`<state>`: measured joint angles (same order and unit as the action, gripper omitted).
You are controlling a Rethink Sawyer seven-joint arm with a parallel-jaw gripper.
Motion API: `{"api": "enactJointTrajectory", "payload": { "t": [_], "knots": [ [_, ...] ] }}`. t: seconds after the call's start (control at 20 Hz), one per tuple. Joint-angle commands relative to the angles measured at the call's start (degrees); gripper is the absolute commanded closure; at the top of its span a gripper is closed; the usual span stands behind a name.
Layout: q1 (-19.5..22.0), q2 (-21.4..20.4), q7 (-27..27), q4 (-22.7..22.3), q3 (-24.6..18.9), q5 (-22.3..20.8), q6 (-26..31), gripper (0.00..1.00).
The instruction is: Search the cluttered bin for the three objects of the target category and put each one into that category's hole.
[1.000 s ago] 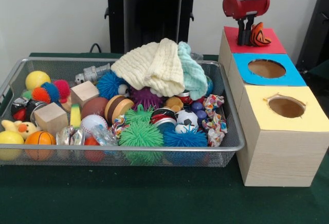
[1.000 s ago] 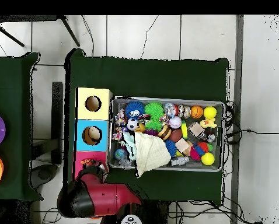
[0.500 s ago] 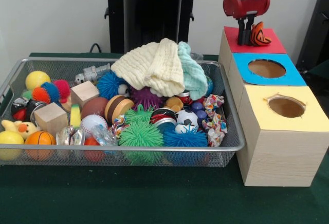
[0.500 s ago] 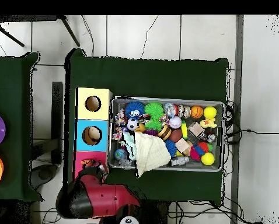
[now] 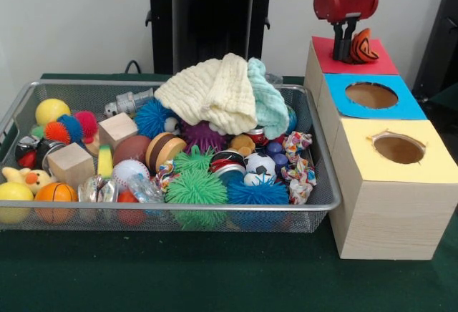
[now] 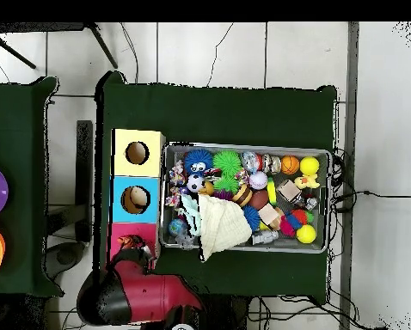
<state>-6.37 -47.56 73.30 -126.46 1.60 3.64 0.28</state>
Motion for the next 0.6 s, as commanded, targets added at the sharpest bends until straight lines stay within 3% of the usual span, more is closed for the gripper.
{"api": "enactJointTrajectory", "payload": {
  "t": [0.05,0.6],
  "knots": [
    [-2.17,-1.34,13.03,3.64,0.78,3.91,11.14,1.0],
    [-4.28,-2.28,12.93,4.98,3.53,4.19,13.79,1.0]
  ]
}}
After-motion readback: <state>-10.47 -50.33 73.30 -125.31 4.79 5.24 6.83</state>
